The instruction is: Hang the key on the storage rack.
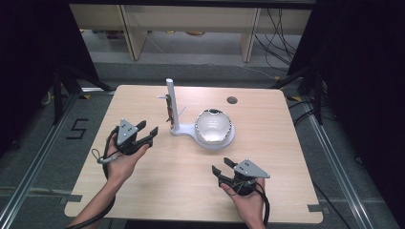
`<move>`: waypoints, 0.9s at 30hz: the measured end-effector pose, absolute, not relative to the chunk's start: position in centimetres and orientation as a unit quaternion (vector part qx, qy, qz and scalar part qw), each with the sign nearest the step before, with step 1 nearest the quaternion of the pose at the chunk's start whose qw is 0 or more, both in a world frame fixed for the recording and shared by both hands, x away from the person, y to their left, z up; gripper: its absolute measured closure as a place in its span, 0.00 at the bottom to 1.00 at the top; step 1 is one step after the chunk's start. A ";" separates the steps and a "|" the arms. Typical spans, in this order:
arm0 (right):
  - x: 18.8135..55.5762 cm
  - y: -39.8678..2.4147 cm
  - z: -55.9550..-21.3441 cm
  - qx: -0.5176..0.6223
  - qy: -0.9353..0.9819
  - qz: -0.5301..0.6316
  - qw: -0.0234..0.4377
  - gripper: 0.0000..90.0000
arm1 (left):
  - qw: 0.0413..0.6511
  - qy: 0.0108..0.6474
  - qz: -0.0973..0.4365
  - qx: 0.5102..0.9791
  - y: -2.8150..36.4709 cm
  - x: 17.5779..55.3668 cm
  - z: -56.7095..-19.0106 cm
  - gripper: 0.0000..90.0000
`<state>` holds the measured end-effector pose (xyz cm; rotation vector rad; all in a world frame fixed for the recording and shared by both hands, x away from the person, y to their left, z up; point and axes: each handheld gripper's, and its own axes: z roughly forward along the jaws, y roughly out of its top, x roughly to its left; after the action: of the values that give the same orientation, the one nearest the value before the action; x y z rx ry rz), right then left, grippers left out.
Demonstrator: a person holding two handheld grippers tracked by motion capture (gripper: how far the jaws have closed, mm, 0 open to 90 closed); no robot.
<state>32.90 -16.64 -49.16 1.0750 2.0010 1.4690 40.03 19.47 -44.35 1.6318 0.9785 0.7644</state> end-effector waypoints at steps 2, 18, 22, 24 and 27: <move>32.9 -16.6 -49.2 0.389 0.719 0.536 0.211 0.48 | 0.515 0.413 0.321 0.679 19.9 39.6 -44.8 0.50; 33.0 -16.9 -49.5 0.386 0.723 0.528 0.222 0.48 | 0.513 0.430 0.313 0.674 22.3 36.0 -50.1 0.45; 33.0 -16.7 -49.6 0.387 0.727 0.528 0.207 0.48 | 0.512 0.427 0.316 0.676 22.3 35.3 -51.3 0.44; 32.8 -16.6 -49.6 0.397 0.719 0.531 0.208 0.48 | 0.512 0.424 0.317 0.676 22.3 35.0 -51.8 0.44; 32.9 -16.7 -49.6 0.390 0.723 0.528 0.216 0.48 | 0.514 0.421 0.321 0.675 22.5 34.9 -52.3 0.43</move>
<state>32.88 -16.70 -49.62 1.0798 2.0026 1.4645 34.90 22.49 -52.31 1.6236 1.0119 0.7719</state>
